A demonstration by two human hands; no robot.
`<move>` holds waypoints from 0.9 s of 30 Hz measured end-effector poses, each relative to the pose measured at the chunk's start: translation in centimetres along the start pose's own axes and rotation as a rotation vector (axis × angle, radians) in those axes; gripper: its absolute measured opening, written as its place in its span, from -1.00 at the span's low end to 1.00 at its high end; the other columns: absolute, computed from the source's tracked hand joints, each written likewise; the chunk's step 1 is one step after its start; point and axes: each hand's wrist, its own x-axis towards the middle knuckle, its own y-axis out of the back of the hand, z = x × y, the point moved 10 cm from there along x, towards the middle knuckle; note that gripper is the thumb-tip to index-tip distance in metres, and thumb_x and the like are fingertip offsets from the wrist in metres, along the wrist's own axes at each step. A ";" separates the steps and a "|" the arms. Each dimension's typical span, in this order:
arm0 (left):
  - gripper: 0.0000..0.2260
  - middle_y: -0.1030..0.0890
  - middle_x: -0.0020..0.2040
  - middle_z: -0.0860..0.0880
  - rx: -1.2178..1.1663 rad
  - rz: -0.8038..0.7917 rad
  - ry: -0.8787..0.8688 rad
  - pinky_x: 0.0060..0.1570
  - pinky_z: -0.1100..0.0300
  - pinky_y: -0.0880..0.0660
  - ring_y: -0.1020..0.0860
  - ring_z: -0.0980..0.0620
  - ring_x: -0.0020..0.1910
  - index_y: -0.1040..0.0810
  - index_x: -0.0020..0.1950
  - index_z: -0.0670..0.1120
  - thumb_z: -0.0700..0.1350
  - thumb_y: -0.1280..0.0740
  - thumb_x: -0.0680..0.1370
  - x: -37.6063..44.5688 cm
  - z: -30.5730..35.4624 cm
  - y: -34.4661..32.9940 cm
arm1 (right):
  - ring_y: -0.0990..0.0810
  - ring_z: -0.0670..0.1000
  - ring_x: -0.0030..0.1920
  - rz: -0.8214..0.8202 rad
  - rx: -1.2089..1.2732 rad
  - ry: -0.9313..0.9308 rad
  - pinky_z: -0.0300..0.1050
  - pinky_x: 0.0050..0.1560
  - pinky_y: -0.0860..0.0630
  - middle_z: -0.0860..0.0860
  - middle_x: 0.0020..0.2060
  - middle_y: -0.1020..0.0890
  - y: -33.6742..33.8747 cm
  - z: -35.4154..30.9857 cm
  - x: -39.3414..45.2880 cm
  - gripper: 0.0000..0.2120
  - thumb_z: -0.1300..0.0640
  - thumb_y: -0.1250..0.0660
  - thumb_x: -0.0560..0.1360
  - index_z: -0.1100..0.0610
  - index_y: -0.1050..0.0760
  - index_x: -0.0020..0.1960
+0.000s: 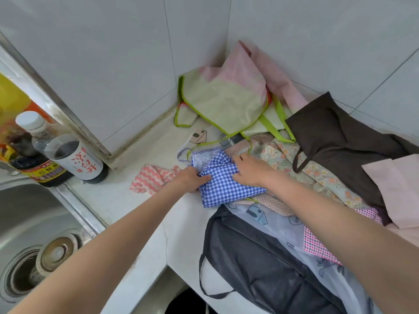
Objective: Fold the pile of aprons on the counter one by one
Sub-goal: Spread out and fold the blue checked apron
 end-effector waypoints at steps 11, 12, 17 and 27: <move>-0.44 -0.53 0.11 -0.14 -0.503 0.184 0.026 0.14 0.02 -0.47 -0.53 -0.11 0.11 -0.29 0.29 -0.15 -0.08 -0.49 0.42 1.7 -0.4 3.1 | -0.37 0.02 0.32 -0.168 0.615 -0.004 -0.10 0.29 -0.32 0.00 0.38 -0.35 -1.1 1.4 1.3 -0.26 -0.06 -0.47 0.39 0.11 -0.21 0.44; -0.45 -0.52 0.12 -0.15 -0.572 0.175 0.028 0.18 -0.01 -0.47 -0.53 -0.12 0.12 -0.28 0.29 -0.14 -0.09 -0.49 0.42 1.9 -0.3 3.0 | -0.39 0.01 0.29 -0.161 0.638 0.005 -0.13 0.26 -0.33 0.00 0.36 -0.37 -1.0 1.4 1.4 -0.30 -0.03 -0.47 0.40 0.12 -0.24 0.42; -0.63 -0.55 -0.05 -0.18 -0.576 0.268 -0.025 -0.07 -0.05 -0.51 -0.54 -0.13 -0.11 -0.36 0.13 -0.15 -0.11 -0.45 0.45 2.3 1.0 5.2 | -0.47 -0.03 0.26 -0.167 0.804 0.068 -0.04 0.33 -0.36 -0.07 0.30 -0.48 0.0 1.4 0.6 -0.41 0.05 -0.48 0.40 0.09 -0.38 0.37; -0.76 -0.54 -0.56 0.05 -0.922 0.064 -0.291 -0.52 0.46 -0.37 -0.43 0.23 -0.60 -0.49 -0.21 -0.21 -0.37 -0.14 0.60 -0.5 12.3 8.4 | -0.54 -0.07 0.05 -0.377 0.581 0.089 -0.11 0.17 -0.45 -0.19 -0.01 -0.55 1.0 3.2 -5.4 -0.76 0.07 -0.44 0.44 -0.01 -0.51 0.08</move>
